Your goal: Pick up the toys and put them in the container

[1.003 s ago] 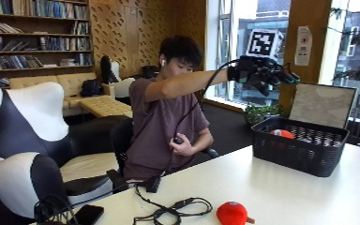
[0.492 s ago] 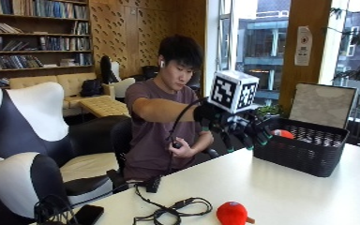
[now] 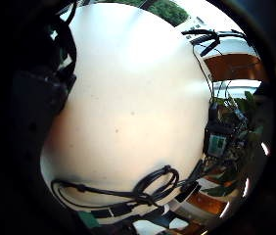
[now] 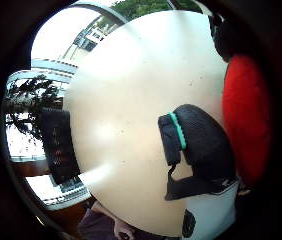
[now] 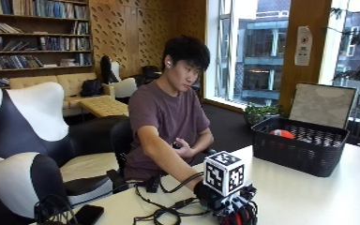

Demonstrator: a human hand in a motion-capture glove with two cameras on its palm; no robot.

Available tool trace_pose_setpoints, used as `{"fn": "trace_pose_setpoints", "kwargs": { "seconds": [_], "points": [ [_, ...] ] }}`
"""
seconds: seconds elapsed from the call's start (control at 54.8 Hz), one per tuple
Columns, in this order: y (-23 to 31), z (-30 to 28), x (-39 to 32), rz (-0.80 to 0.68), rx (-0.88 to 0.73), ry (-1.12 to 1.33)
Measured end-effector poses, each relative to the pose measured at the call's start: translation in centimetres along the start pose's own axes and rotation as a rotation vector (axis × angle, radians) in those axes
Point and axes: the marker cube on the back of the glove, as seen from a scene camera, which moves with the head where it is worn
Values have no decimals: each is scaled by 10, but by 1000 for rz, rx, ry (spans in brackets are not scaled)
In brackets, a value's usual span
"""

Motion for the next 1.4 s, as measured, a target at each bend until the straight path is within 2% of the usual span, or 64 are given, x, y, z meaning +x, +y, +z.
{"fn": "trace_pose_setpoints", "kwargs": {
  "seconds": [0.146,0.31,0.565,0.766,0.93,1.167,1.24,1.313,1.404],
  "points": [
    [-10,-2,-7,24,124,0],
    [-15,-27,-28,21,97,-16],
    [-13,-168,-90,-138,188,-120],
    [-3,-296,-137,-198,293,-57],
    [11,-356,-188,-245,336,-32],
    [29,-379,-302,-427,335,-9],
    [33,-377,-340,-436,315,-54],
    [43,-371,-381,-565,310,-66],
    [46,-365,-429,-479,303,-68]
  ]
}}
